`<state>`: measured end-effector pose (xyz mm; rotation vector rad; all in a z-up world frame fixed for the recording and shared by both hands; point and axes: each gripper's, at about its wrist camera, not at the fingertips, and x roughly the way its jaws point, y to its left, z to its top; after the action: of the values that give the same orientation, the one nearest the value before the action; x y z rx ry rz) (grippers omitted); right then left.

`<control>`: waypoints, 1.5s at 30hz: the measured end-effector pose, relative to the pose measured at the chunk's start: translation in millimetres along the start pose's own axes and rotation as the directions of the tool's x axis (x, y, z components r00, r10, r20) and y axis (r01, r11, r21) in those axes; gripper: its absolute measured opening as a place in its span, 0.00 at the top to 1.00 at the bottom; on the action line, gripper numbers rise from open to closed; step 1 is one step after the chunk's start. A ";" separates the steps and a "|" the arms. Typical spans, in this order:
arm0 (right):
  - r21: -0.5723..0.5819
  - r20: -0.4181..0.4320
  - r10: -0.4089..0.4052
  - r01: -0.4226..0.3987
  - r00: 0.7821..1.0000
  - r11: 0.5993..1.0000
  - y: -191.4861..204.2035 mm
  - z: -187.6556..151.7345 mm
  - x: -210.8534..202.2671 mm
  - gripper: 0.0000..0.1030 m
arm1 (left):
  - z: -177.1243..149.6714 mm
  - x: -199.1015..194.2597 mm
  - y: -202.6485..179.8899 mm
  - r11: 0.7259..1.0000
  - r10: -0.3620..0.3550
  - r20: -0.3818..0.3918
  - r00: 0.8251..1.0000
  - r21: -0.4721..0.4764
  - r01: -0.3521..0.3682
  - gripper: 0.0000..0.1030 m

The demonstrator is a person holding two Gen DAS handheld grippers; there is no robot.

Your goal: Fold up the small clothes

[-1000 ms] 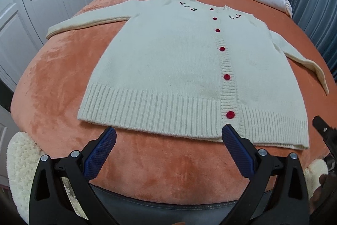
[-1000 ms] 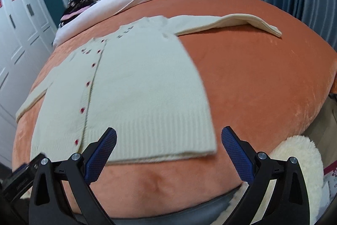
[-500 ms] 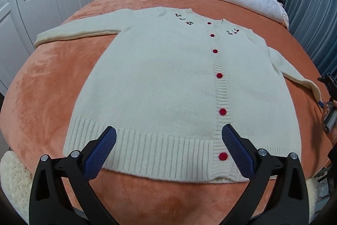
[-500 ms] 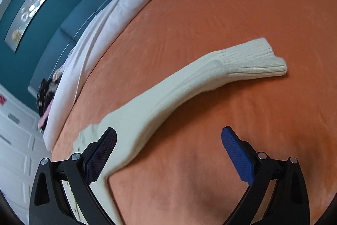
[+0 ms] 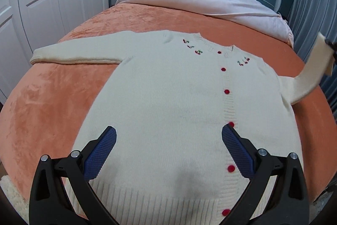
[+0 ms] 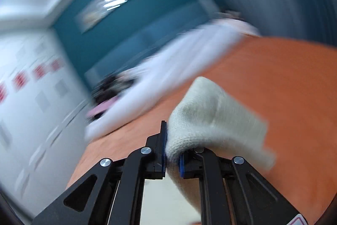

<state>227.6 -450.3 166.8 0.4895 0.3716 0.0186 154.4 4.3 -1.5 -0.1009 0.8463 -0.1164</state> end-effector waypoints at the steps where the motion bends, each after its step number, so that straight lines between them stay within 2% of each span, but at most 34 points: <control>1: -0.047 -0.053 0.071 -0.074 0.996 0.996 35.6 -7.8 21.1 0.84 | 5.5 1.2 1.1 1.000 -0.005 0.011 1.000 -0.013 0.005 0.05; 2: -0.077 -0.116 0.131 -0.140 0.985 0.987 64.7 -21.8 44.7 0.81 | 12.7 3.4 2.2 0.999 -0.016 0.019 1.000 -0.032 0.016 0.05; 3: -0.105 -0.171 0.160 -0.180 0.972 0.978 86.7 -38.6 66.7 0.68 | 20.0 6.1 3.4 0.998 -0.033 0.021 0.999 -0.052 0.034 0.05; 4: -0.133 -0.219 0.157 -0.189 0.963 0.973 104.1 -61.7 86.5 0.54 | 27.6 9.2 4.8 0.996 -0.054 0.022 0.998 -0.076 0.055 0.05; 5: -0.151 -0.269 0.137 -0.182 0.953 0.972 114.8 -84.1 104.9 0.49 | 33.2 12.7 5.9 0.992 -0.078 0.022 0.997 -0.096 0.079 0.05; 8: -0.105 -0.398 0.101 -0.155 0.912 0.982 113.6 -148.5 133.8 0.48 | 54.8 30.3 12.7 0.976 -0.155 0.007 0.988 -0.152 0.154 0.05; 12: 0.014 -0.416 0.071 -0.072 0.907 0.997 75.6 -188.5 100.8 0.47 | 79.0 77.4 25.2 0.953 -0.214 -0.032 0.976 -0.225 0.201 0.05; 14: 0.095 -0.396 0.034 0.004 0.918 0.995 46.7 -194.5 67.9 0.45 | 89.2 107.6 31.5 0.932 -0.248 -0.062 0.967 -0.288 0.221 0.05; 16: 0.178 -0.376 0.006 0.066 0.927 0.982 17.3 -201.3 51.0 0.40 | 97.8 135.5 34.9 0.901 -0.285 -0.082 0.955 -0.364 0.237 0.05; 18: 0.274 -0.358 -0.001 0.106 0.934 0.956 -13.6 -199.1 41.0 0.40 | 106.6 159.0 31.4 0.872 -0.309 -0.081 0.948 -0.422 0.248 0.05; 20: 0.337 -0.353 -0.010 0.137 0.936 0.931 -33.3 -199.6 45.4 0.40 | 113.5 180.0 23.5 0.858 -0.325 -0.076 0.943 -0.443 0.260 0.05; 22: 0.414 -0.335 0.007 0.140 0.942 0.900 -50.6 -197.0 52.7 0.40 | 116.6 203.6 16.6 0.855 -0.314 -0.110 0.943 -0.465 0.230 0.05; 23: 0.461 -0.323 0.015 0.144 0.946 0.876 -59.4 -198.6 57.5 0.40 | 116.6 214.1 14.5 0.851 -0.303 -0.123 0.945 -0.481 0.210 0.08; 25: 0.520 -0.294 0.031 0.132 0.955 0.844 -67.0 -192.1 63.7 0.45 | 121.1 220.8 10.6 0.863 -0.244 -0.116 0.963 -0.478 0.161 0.23; 26: 0.520 -0.280 0.020 0.134 0.960 0.844 -67.0 -187.1 66.4 0.52 | 127.1 222.1 5.5 0.876 -0.247 -0.112 0.963 -0.449 0.173 0.57; 27: 0.493 -0.267 0.000 0.137 0.964 0.859 -63.6 -178.8 67.0 0.81 | 133.7 223.7 1.5 0.877 -0.290 -0.113 0.950 -0.428 0.217 0.91; 28: 0.473 -0.241 0.001 0.117 0.971 0.873 -59.0 -170.4 64.7 0.89 | 140.7 220.7 0.4 0.868 -0.322 -0.094 0.942 -0.427 0.254 0.90; 30: 0.429 -0.154 0.013 0.055 0.988 0.902 -44.6 -150.3 48.1 0.90 | 153.7 197.0 2.4 0.856 -0.338 0.011 0.941 -0.410 0.313 0.90; 32: 0.351 -0.115 0.002 0.039 0.993 0.935 -36.0 -143.6 36.8 0.90 | 158.6 175.3 4.6 0.859 -0.345 0.084 0.935 -0.372 0.350 0.90; 33: 0.329 -0.139 -0.020 0.065 0.990 0.942 -40.8 -149.6 39.2 0.91 | 155.9 172.9 5.3 0.866 -0.341 0.090 0.936 -0.358 0.349 0.90; 34: 0.321 -0.199 -0.050 0.113 0.979 0.940 -51.4 -162.4 47.0 0.92 | 150.7 177.7 5.2 0.877 -0.329 0.071 0.942 -0.347 0.333 0.90; 35: 0.316 -0.282 -0.087 0.178 0.955 0.932 -64.8 -180.6 57.0 0.92 | 140.4 189.3 5.1 0.890 -0.312 0.026 0.950 -0.341 0.302 0.90; 36: 0.318 -0.368 -0.115 0.241 0.923 0.917 -77.3 -198.8 65.8 0.92 | 127.4 204.4 6.1 0.900 -0.292 -0.036 0.956 -0.348 0.262 0.90; 37: 0.352 -0.350 -0.085 0.216 0.933 0.911 -81.6 -205.9 59.8 0.94 | 113.9 217.3 9.0 0.905 -0.272 -0.086 0.959 -0.362 0.224 0.90; 38: 0.346 -0.336 -0.094 0.216 0.937 0.913 -80.3 -202.8 50.4 0.94 | 102.6 222.8 13.6 0.900 -0.274 -0.077 0.959 -0.371 0.228 0.89; 39: 0.303 -0.335 -0.137 0.245 0.932 0.921 -72.9 -196.1 41.2 0.93 | 95.7 219.7 16.9 0.896 -0.285 -0.027 0.958 -0.364 0.256 0.88; 40: 0.253 -0.323 -0.198 0.286 0.925 0.924 -65.3 -189.4 30.7 0.92 | 92.5 218.0 18.1 0.896 -0.286 -0.009 0.958 -0.356 0.264 0.88; 42: 0.173 -0.262 -0.267 0.317 0.927 0.932 -49.6 -175.5 14.1 0.83 | 88.3 217.3 20.0 0.890 -0.292 0.021 0.956 -0.360 0.280 0.87; 43: 0.138 -0.235 -0.269 0.306 0.934 0.942 -40.2 -166.0 13.9 0.83 | 85.9 217.5 20.6 0.887 -0.297 0.035 0.954 -0.359 0.289 0.87; 45: 0.090 -0.262 -0.197 0.228 0.945 0.970 -15.3 -146.8 42.0 0.83 | 79.9 217.2 22.9 0.877 -0.312 0.066 0.948 -0.364 0.314 0.87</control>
<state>213.8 -392.5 25.4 0.5644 0.6764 -0.1536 358.6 -0.6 -112.7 -0.5969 0.8337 -0.2601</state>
